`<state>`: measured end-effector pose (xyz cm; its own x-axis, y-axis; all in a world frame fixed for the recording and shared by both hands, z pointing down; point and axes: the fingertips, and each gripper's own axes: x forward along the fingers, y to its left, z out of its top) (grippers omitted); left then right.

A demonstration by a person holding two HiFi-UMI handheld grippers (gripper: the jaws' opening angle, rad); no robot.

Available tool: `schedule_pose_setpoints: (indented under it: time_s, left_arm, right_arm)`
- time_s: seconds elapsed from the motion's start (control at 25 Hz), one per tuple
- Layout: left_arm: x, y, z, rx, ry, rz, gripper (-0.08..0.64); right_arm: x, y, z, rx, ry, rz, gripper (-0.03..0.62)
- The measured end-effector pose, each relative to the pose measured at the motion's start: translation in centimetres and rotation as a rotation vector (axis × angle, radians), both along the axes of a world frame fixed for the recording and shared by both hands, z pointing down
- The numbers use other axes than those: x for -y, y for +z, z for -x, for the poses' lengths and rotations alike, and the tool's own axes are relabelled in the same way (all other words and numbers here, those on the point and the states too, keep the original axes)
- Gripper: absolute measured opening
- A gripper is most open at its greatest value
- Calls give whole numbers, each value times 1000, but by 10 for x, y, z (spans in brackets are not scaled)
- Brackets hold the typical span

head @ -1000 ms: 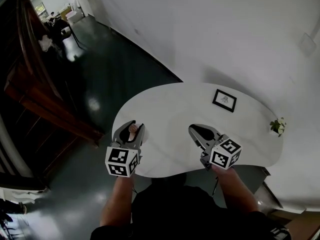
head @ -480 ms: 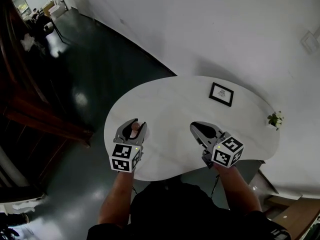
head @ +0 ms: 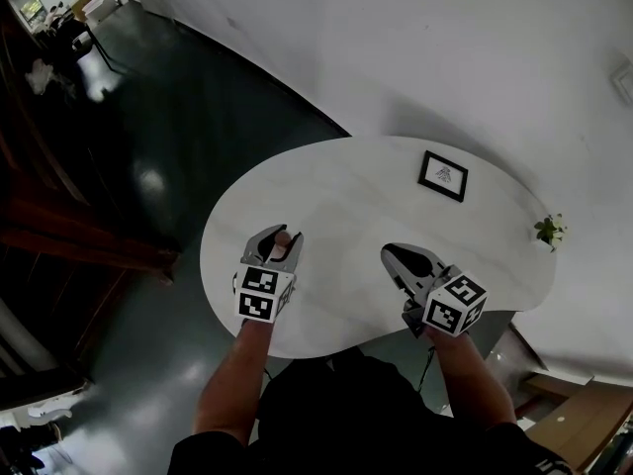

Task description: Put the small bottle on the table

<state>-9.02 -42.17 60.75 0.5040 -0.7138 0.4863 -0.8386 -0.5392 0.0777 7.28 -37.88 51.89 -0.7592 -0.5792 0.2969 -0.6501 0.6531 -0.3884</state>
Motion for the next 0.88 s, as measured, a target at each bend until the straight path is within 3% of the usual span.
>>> schedule_pose_setpoints:
  time_s: [0.4,0.88]
  left_arm:
    - [28,27,-9,-3,-18,62,138]
    - [26,57,-26,106,95,104,138]
  right_arm:
    - [-6,6,11,34,-8,29,11]
    - [-21,10,-21,49,83,44,11]
